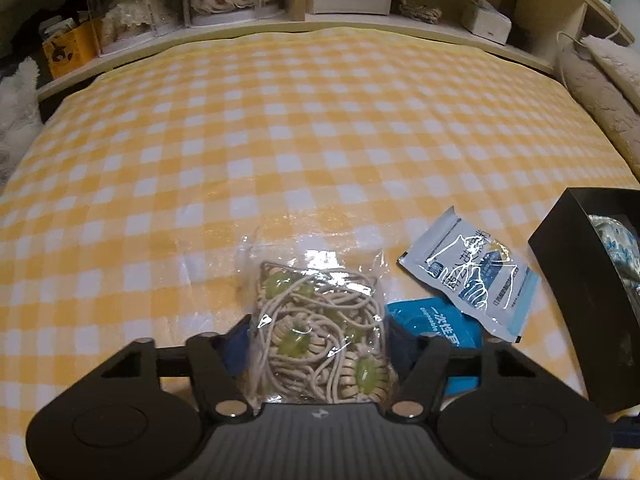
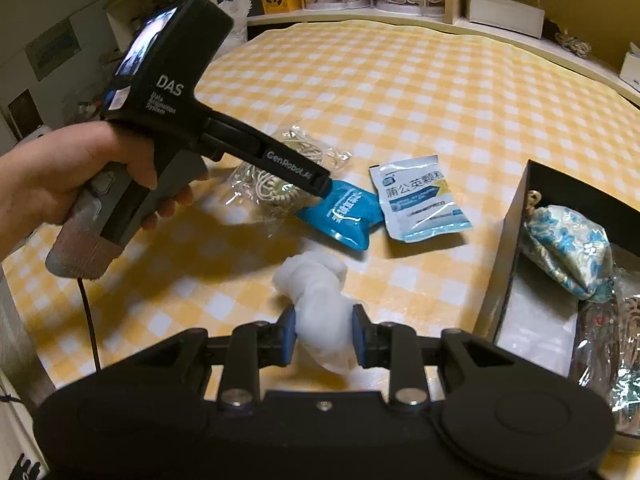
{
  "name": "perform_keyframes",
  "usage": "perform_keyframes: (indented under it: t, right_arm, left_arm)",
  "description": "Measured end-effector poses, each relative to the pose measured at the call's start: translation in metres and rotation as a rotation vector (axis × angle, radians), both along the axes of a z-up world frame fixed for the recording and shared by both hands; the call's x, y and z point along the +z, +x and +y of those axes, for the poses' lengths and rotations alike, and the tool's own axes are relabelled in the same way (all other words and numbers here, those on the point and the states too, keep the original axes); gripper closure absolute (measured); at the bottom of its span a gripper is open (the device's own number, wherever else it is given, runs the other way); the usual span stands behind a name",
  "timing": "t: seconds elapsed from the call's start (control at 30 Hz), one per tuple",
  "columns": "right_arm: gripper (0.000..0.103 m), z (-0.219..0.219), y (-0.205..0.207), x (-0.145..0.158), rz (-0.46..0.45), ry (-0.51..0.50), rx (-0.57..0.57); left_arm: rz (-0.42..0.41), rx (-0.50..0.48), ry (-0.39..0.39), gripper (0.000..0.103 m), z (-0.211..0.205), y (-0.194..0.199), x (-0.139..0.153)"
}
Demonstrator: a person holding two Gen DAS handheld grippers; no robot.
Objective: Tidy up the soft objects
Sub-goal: 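Carry the cord bag and white cloth over the black box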
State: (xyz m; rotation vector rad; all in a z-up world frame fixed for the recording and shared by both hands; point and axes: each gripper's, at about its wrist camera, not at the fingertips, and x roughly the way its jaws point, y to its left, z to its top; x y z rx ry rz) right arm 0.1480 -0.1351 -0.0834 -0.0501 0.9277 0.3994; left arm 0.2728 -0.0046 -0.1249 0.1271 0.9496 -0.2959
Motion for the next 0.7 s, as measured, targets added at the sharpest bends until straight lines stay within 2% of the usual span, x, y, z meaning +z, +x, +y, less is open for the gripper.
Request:
perform_keyframes:
  t: [0.2,0.4,0.7]
  right_arm:
    - [0.077,-0.007,-0.002,0.012,-0.050,0.031,-0.067]
    - [0.077,-0.015,-0.006,0.026,-0.110,0.046,-0.104]
    - [0.077,-0.044,-0.014,0.063,-0.234,0.091,-0.204]
  left_arm:
    - [-0.018,0.036,-0.041,0.047,0.012,-0.014,0.020]
    - [-0.068,0.053,-0.095,0.047,0.020,-0.033,0.051]
    - [-0.132,0.080,-0.177,0.047,0.023,-0.066,0.089]
